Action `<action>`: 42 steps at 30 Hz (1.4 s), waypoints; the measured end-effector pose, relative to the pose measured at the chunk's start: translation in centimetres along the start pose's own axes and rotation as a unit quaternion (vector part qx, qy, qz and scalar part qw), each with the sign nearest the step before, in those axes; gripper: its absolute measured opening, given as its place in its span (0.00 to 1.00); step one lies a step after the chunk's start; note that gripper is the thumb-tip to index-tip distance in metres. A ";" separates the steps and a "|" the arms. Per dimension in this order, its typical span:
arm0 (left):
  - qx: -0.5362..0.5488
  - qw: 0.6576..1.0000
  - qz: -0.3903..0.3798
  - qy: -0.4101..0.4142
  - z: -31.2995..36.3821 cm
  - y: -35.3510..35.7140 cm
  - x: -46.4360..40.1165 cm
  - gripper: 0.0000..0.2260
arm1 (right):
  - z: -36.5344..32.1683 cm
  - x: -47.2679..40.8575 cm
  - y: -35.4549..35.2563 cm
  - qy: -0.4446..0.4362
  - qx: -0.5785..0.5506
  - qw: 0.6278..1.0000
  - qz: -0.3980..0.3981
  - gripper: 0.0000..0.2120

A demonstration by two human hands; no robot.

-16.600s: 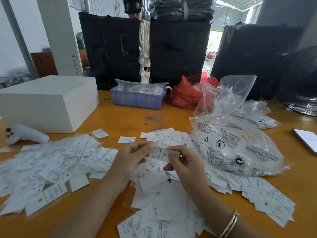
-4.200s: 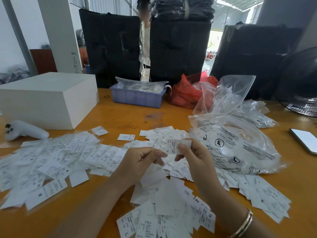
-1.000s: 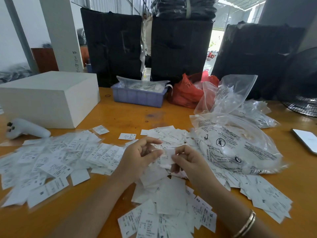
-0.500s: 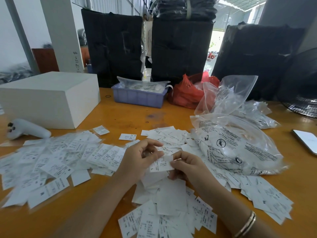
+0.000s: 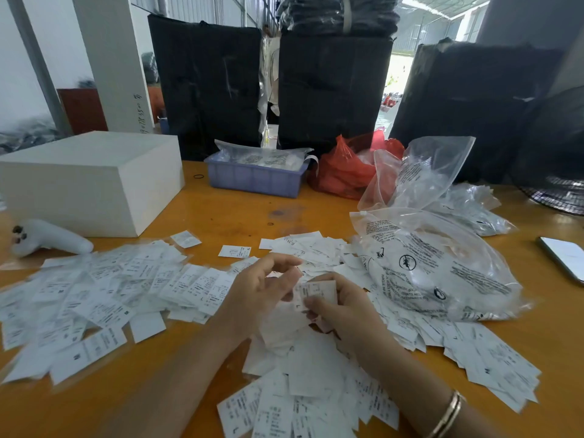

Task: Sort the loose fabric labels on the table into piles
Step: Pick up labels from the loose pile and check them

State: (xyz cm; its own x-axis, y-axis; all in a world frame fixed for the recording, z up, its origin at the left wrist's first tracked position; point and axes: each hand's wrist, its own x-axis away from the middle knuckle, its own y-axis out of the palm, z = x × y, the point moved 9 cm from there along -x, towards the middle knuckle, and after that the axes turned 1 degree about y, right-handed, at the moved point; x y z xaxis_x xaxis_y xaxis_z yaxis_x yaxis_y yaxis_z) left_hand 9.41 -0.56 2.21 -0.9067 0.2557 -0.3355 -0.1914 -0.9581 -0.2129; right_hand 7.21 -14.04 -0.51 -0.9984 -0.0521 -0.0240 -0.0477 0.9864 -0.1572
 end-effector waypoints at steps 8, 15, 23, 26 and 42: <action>0.009 0.996 -0.028 -0.082 -1.8 0.7 0.2 0.03 | -1.3 0.4 -0.2 -0.080 0.056 0.995 0.004 0.12; 0.072 0.988 0.013 -0.134 -2.3 0.1 0.2 0.04 | -1.7 0.2 -3.0 -0.109 -0.033 0.987 0.109 0.05; 0.059 0.987 -0.021 -0.146 -2.1 0.7 0.4 0.04 | -1.4 0.3 -3.2 -0.092 -0.087 0.984 0.129 0.04; 0.067 0.985 -0.027 -0.154 -2.2 1.0 0.6 0.03 | -1.2 0.3 -2.6 -0.079 -0.069 0.988 0.113 0.03; 0.002 0.991 -0.011 -0.131 -2.2 0.7 0.4 0.04 | -0.7 0.5 -1.5 -0.061 -0.106 0.987 0.108 0.10</action>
State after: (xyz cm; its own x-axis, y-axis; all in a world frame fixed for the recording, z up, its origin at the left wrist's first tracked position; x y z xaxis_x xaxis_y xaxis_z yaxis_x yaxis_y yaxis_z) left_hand 9.71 -0.89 -0.09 -0.9687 0.2345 -0.0817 -0.2128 -0.9535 -0.2132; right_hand 6.81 -15.42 0.36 -0.9751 0.1576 -0.1561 0.1476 0.9863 0.0736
